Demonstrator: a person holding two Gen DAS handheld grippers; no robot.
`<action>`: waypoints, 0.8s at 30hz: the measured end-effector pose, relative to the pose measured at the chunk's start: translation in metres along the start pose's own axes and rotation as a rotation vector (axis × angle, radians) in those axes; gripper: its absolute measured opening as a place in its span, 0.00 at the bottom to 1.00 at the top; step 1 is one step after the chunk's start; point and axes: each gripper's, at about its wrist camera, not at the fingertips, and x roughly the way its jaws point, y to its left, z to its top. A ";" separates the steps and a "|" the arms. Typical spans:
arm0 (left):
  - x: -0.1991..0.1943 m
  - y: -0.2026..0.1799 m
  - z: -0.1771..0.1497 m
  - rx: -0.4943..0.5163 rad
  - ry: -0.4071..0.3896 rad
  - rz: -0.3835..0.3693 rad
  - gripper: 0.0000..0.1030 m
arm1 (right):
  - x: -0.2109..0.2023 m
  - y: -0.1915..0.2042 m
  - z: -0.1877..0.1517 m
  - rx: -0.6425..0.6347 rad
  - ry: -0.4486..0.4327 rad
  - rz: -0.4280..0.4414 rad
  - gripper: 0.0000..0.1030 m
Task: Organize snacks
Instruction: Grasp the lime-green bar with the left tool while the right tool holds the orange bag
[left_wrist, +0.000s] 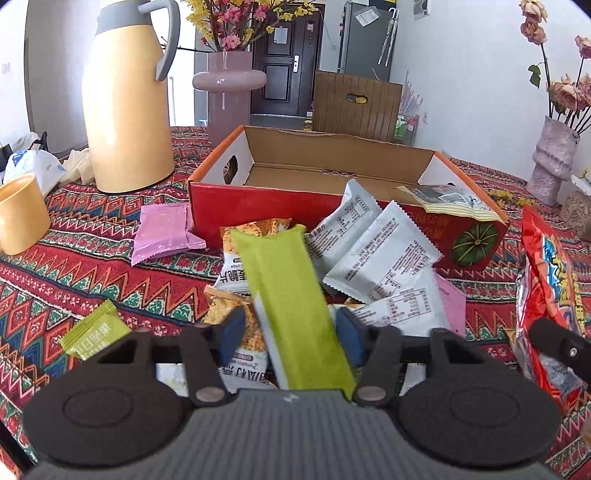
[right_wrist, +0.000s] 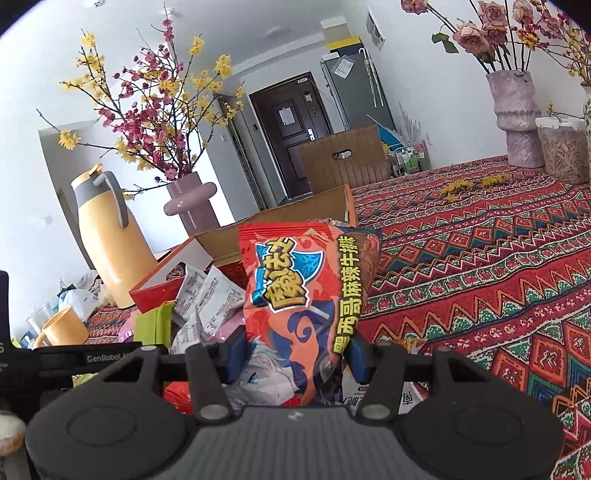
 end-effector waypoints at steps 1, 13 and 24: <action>-0.001 0.000 0.000 -0.003 -0.001 -0.004 0.43 | -0.001 0.000 -0.001 0.001 0.000 0.002 0.52; -0.012 0.003 0.000 0.005 -0.025 -0.033 0.32 | -0.008 0.004 -0.004 -0.006 -0.005 0.009 0.52; 0.002 -0.008 -0.006 0.025 0.018 -0.011 0.39 | -0.006 0.007 -0.005 -0.012 0.006 0.001 0.52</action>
